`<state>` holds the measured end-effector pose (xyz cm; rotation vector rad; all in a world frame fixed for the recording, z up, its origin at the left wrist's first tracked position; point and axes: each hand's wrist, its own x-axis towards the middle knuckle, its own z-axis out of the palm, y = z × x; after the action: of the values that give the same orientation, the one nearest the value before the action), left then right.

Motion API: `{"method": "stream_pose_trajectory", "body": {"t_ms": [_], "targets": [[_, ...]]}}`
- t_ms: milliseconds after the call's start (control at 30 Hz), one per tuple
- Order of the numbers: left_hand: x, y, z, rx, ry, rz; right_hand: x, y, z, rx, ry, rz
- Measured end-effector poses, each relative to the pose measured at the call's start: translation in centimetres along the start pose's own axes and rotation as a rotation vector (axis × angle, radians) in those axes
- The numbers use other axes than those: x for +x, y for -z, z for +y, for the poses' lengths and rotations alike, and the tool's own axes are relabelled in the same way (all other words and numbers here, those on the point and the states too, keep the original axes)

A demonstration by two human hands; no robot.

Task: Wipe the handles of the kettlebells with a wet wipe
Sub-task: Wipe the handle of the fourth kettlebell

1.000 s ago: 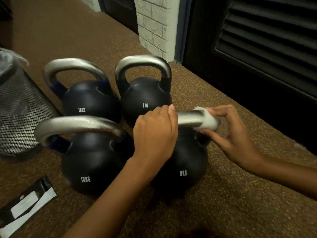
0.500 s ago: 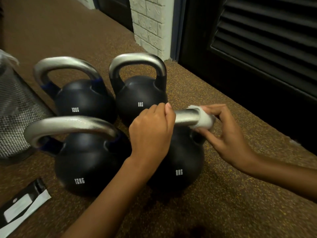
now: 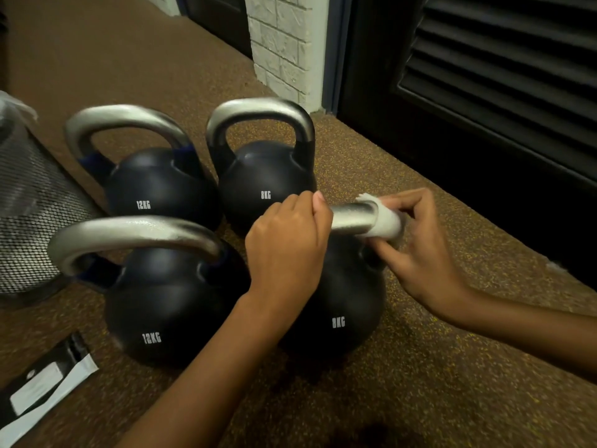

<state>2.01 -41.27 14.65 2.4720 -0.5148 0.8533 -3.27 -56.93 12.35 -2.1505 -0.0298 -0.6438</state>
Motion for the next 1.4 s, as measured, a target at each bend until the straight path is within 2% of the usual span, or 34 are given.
{"method": "stream_pose_trajectory", "body": {"t_ms": [233,300,400,467,567,733,833,1067,1133,1233,1300,1400], "targets": [[-0.1,0.1,0.0,0.012,-0.003,0.001,-1.7,-0.9,0.8,0.141,-0.34,0.121],[0.0,0.1,0.0,0.02,0.002,0.014,-1.4,-0.9,0.7,0.137,-0.314,0.129],[0.0,0.1,0.0,-0.012,0.006,0.012,-0.5,-0.7,0.1,0.086,-0.123,0.086],[-0.1,0.0,0.0,-0.031,0.004,0.0,-0.3,-0.8,-0.2,0.081,-0.063,0.064],[-0.1,0.0,0.0,-0.028,0.0,0.001,-0.6,-0.9,-0.1,0.1,-0.129,0.083],[0.0,0.0,0.0,-0.01,0.002,0.013,-1.4,-1.1,0.5,0.156,-0.343,0.092],[-0.1,0.0,0.0,0.009,-0.002,0.02,-1.4,-1.0,0.5,0.12,-0.33,0.09],[-0.1,0.0,0.0,0.004,-0.005,0.002,-1.9,0.2,-1.2,0.171,-0.145,-0.132],[0.0,0.1,0.0,-0.013,-0.003,0.003,-1.3,0.5,-1.2,0.224,-0.186,-0.124],[0.0,0.2,0.1,-0.019,0.003,0.006,0.8,0.8,-0.5,0.285,-0.357,-0.118],[0.0,0.2,0.0,-0.028,-0.001,0.004,2.3,0.9,-0.2,0.285,-0.441,-0.19],[0.0,0.1,-0.1,-0.033,0.004,0.009,3.7,1.1,-0.3,0.179,-0.425,-0.318]]}}
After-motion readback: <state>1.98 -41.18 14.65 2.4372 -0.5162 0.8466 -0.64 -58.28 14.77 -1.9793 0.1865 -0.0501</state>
